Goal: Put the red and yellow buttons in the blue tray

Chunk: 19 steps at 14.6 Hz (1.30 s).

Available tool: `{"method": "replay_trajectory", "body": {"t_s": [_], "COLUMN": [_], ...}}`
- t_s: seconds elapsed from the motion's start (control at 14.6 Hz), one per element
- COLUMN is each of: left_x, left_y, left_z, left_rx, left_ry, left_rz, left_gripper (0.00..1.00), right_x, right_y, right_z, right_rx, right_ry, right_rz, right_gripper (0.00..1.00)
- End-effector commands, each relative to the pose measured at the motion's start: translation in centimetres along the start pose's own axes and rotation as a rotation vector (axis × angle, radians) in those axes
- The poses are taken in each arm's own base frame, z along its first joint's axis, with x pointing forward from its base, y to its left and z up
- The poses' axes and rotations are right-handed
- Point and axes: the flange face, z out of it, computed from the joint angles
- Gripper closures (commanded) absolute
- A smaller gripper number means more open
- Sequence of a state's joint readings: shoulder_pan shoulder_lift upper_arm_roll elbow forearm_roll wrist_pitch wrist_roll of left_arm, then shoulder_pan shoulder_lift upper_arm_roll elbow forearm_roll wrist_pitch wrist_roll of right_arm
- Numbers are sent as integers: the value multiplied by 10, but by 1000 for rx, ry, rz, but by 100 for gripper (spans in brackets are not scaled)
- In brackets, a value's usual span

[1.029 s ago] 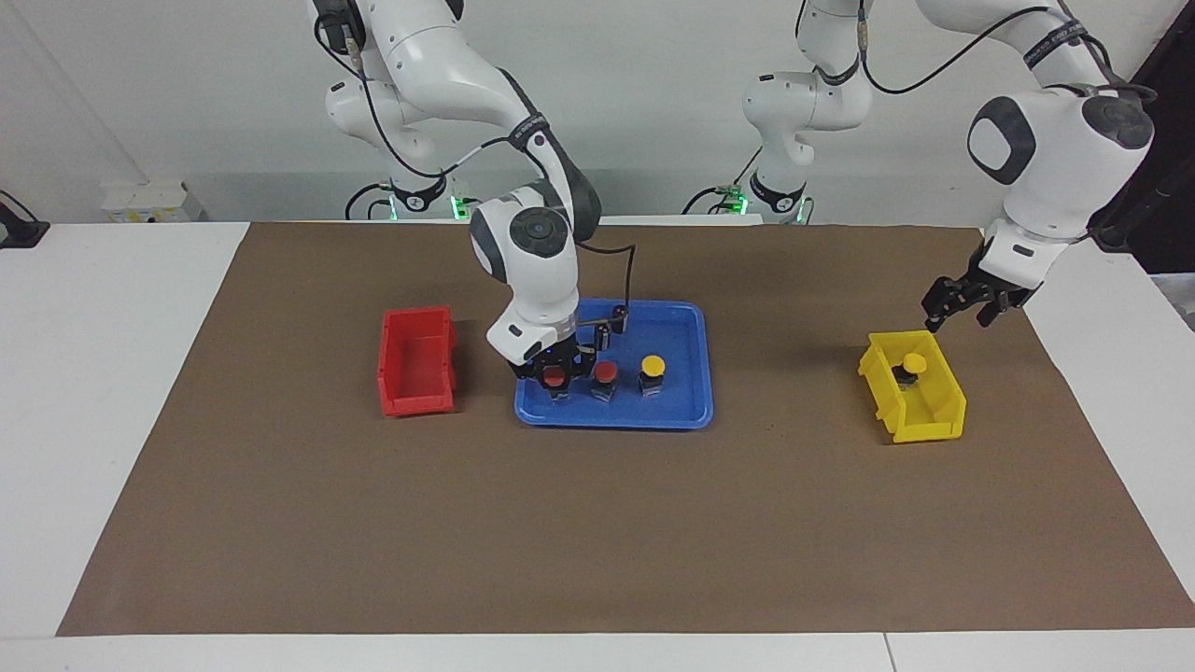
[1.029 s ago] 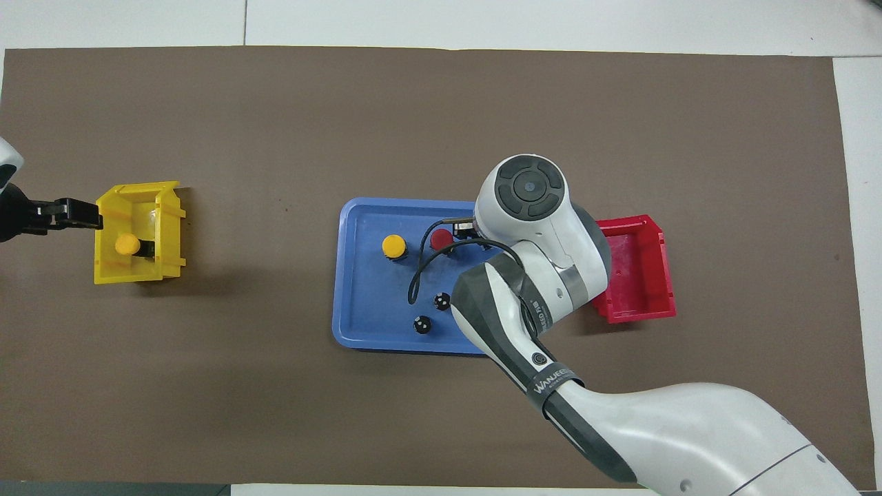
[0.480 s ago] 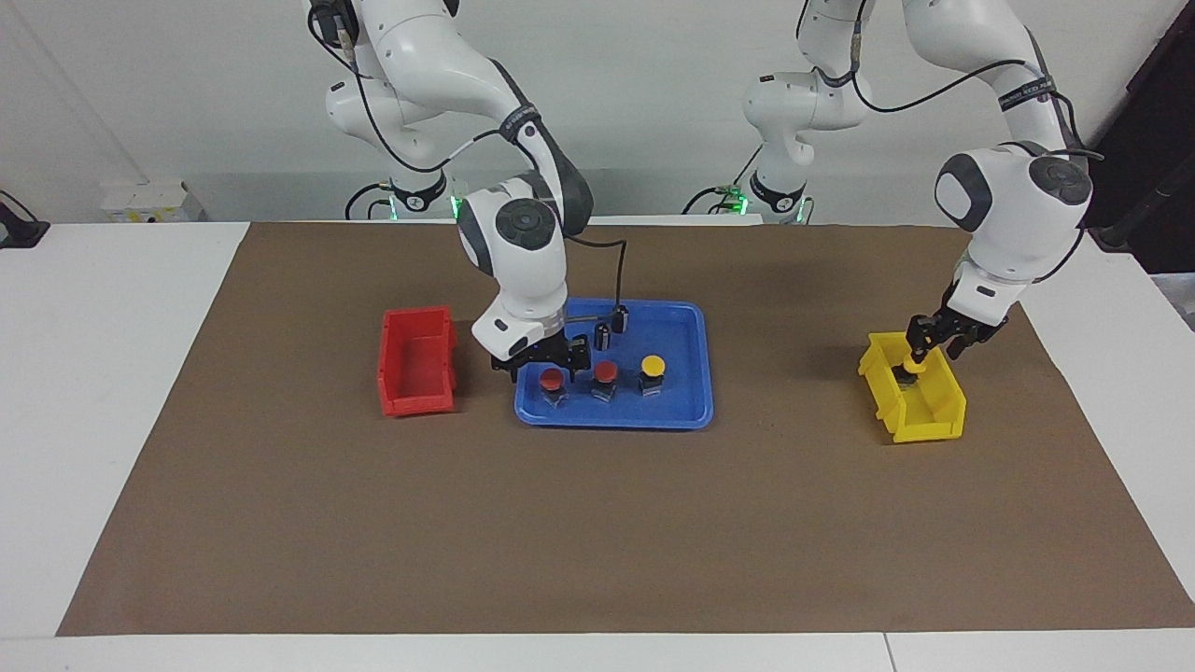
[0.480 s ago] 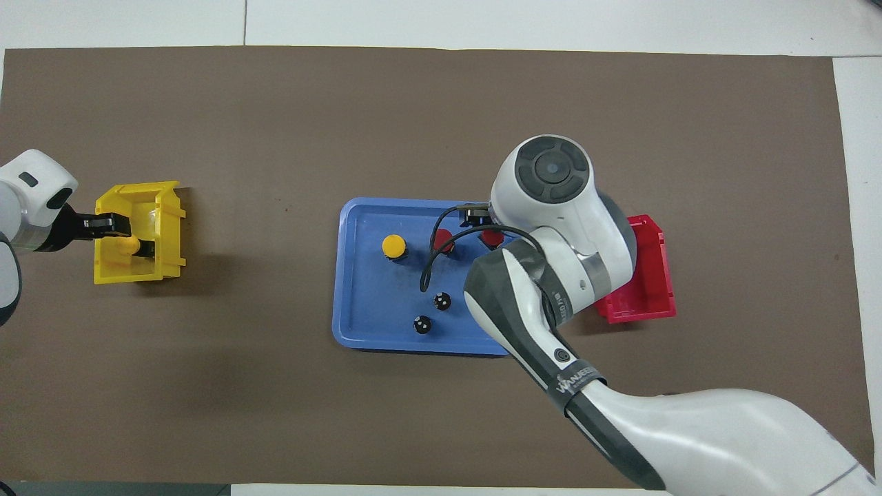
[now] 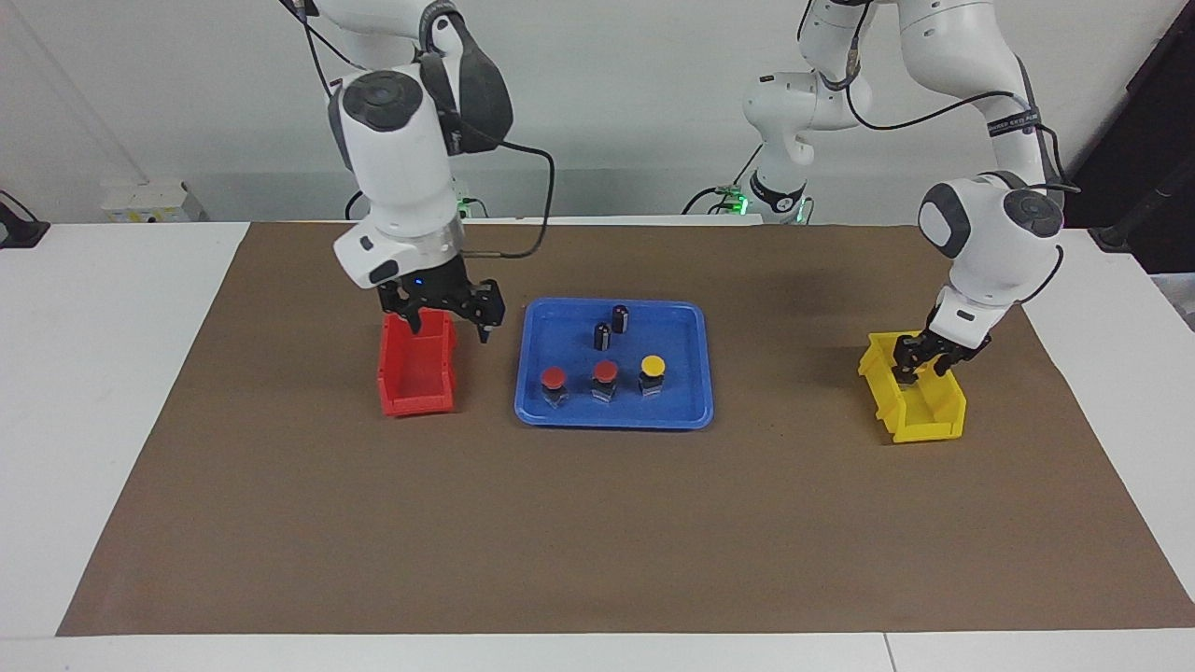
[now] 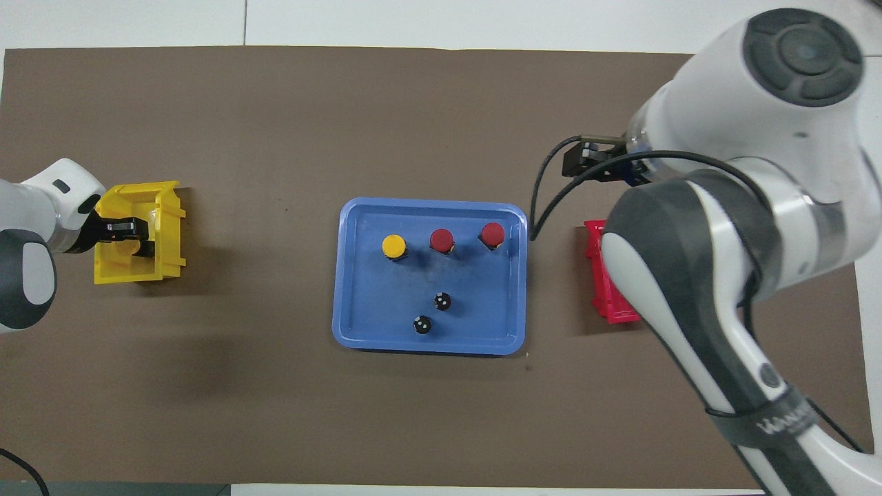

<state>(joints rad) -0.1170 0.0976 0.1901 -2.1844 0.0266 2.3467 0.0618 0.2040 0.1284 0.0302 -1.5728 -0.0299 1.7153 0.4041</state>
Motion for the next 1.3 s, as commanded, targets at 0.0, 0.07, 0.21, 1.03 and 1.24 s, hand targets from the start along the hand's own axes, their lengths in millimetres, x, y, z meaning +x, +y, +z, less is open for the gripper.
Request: {"method": "replay_trajectory", "body": {"t_s": [0.0, 0.07, 0.21, 1.03, 1.24], "left_x": [-9, -10, -5, 33, -3], "left_y": [3, 4, 14, 259, 318], "left_z": [5, 6, 1, -129, -79], "left_rx": [13, 13, 12, -59, -80], "left_ry": [-4, -15, -20, -49, -32], "left_rz": [19, 10, -17, -93, -84], "left_gripper": [37, 57, 99, 99, 99], "right_x": [-13, -18, -22, -24, -24], "right_y": [67, 89, 127, 173, 174], "right_z": [-38, -48, -54, -48, -49], "right_rx": [-9, -14, -31, -6, -6], "right_ry": [-26, -43, -98, -118, -116], "right_rz": [-40, -64, -83, -160, -159], "right_gripper": [0, 0, 0, 0, 0]}}
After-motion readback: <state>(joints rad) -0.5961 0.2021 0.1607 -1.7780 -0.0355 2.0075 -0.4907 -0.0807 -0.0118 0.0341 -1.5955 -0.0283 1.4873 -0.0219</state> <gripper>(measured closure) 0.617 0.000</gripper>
